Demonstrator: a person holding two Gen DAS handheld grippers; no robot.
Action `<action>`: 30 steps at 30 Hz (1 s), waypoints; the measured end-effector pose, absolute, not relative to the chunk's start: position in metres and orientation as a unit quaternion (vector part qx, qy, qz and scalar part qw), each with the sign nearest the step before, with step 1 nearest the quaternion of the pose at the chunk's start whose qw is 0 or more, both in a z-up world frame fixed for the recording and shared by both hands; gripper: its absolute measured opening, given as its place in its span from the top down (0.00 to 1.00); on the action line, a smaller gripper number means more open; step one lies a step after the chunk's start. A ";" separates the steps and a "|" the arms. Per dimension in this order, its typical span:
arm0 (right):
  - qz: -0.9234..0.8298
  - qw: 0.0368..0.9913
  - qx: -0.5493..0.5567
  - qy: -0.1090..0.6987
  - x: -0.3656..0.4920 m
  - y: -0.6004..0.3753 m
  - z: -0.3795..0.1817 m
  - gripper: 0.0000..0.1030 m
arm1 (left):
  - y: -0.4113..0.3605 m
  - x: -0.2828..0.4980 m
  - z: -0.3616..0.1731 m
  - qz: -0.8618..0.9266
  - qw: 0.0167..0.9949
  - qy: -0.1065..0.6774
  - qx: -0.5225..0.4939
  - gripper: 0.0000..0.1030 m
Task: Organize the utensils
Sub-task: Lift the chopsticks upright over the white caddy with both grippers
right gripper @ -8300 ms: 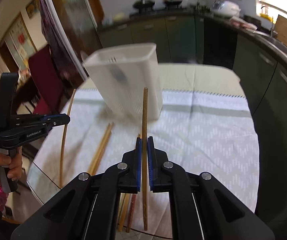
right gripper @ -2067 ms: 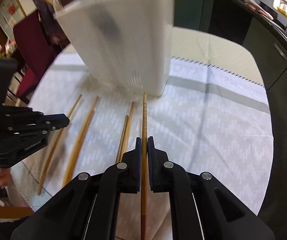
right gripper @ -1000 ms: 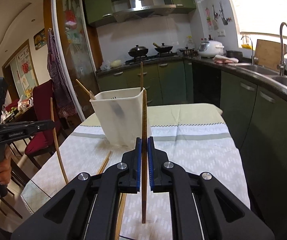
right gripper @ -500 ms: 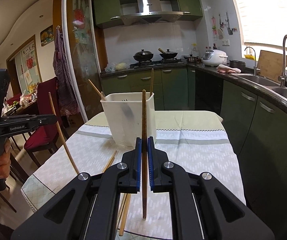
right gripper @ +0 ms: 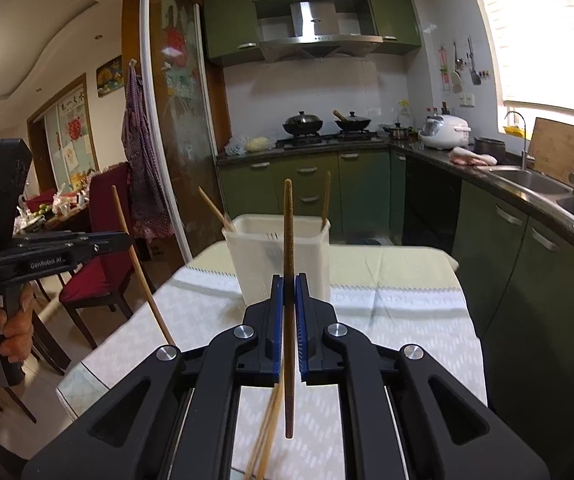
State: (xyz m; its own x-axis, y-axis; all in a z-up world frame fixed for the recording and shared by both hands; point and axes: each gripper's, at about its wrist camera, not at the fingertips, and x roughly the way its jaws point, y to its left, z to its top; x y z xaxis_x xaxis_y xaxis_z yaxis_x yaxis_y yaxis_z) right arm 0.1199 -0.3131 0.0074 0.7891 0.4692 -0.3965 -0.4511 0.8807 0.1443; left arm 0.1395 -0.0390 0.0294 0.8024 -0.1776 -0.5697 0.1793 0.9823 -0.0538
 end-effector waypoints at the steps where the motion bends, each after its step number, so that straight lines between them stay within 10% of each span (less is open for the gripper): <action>1: 0.247 0.946 0.023 0.209 0.124 -0.312 0.016 0.93 | -0.040 0.142 0.036 -0.096 0.950 0.296 0.002 0.95; 16: 0.241 0.964 0.058 0.100 0.204 -0.284 0.132 0.93 | -0.074 0.193 0.149 -0.101 0.986 0.131 0.014 0.95; 30: 0.207 0.966 0.033 0.150 0.306 -0.233 0.077 0.93 | -0.082 0.272 0.072 -0.068 0.978 0.197 0.019 0.95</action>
